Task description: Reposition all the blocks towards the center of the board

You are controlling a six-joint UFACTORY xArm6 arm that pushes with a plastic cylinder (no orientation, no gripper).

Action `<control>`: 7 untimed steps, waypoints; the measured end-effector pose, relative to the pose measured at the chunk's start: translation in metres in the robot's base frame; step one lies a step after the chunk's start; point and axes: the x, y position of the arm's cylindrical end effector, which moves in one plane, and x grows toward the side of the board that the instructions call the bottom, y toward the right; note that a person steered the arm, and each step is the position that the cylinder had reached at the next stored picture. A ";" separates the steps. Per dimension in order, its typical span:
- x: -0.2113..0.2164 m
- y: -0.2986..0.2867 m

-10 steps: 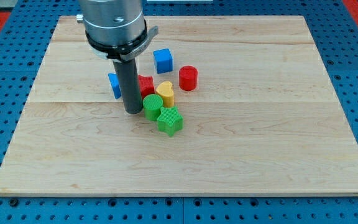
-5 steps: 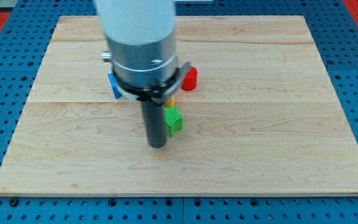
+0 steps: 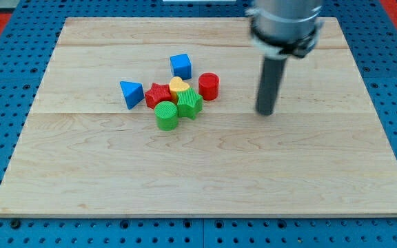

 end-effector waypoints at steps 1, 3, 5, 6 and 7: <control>-0.075 -0.016; -0.116 -0.175; -0.065 -0.158; -0.088 -0.157; -0.150 -0.135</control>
